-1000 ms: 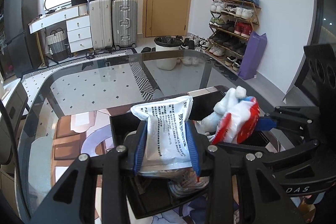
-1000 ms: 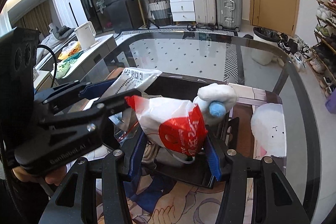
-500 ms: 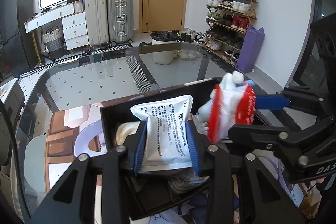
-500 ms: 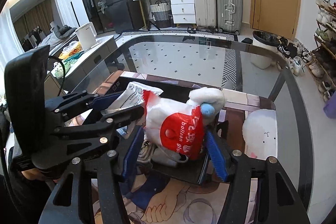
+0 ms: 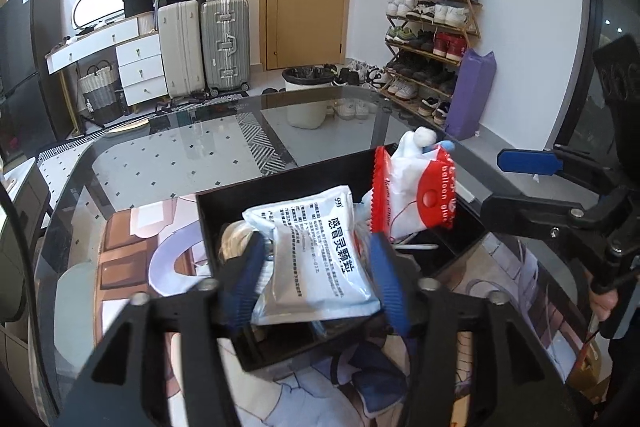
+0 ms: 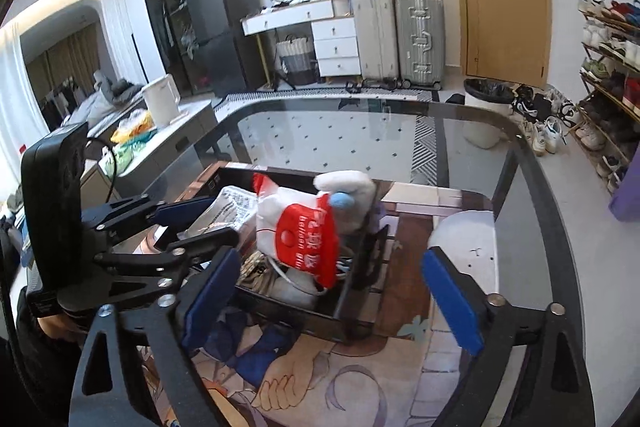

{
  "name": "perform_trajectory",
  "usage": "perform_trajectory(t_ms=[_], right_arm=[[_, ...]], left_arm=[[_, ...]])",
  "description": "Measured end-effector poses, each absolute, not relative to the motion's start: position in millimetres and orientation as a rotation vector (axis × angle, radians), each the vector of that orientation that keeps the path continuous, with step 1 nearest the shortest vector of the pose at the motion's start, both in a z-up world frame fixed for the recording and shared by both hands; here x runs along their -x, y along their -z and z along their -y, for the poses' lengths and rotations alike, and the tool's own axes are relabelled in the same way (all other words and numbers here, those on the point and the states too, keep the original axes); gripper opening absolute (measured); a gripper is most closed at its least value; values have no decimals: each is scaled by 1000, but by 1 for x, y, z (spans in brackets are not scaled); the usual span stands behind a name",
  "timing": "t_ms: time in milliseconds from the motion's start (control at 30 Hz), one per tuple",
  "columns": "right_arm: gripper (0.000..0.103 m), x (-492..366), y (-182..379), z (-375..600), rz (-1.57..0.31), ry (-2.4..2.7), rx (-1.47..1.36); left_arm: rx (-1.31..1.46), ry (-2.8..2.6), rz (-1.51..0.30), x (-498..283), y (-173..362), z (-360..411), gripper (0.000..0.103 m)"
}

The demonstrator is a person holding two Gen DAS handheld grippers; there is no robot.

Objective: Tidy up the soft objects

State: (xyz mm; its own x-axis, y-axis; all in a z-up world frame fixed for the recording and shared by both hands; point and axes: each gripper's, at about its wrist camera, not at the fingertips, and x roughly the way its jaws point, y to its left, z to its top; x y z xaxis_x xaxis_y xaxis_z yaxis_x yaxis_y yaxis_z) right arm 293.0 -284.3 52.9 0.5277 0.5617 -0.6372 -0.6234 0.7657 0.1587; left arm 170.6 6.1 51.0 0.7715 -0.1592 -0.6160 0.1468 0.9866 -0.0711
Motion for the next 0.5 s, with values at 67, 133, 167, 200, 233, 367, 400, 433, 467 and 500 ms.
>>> perform_trajectory(t_ms=[67,133,167,200,233,367,400,433,467,500], right_arm=[[100,-288,-54,288,-697,-714,92],[102,-282,-55,289,-664,-718,101],[102,-280,-55,289,-648,-720,111],[102,-277,-55,289,-632,-723,116],[102,-274,-55,289,-612,-726,119],[102,-266,-56,291,-563,-743,95],[102,-265,-55,290,-564,-747,88],[102,-264,-54,290,-563,-752,82],[102,-262,-53,289,-561,-757,80],[102,-261,-52,289,-559,-759,82]], left_arm=[[16,161,-654,-165,-54,-6,63],[9,149,-648,-160,-56,-7,82],[10,140,-637,-157,-58,-7,89],[15,131,-614,-152,-59,-8,97],[23,126,-590,-147,-60,-9,100],[43,92,-568,-135,-57,-12,103],[43,86,-559,-131,-56,-12,103],[41,81,-549,-127,-55,-12,103],[38,76,-541,-124,-54,-13,103],[31,68,-533,-121,-53,-12,103]])
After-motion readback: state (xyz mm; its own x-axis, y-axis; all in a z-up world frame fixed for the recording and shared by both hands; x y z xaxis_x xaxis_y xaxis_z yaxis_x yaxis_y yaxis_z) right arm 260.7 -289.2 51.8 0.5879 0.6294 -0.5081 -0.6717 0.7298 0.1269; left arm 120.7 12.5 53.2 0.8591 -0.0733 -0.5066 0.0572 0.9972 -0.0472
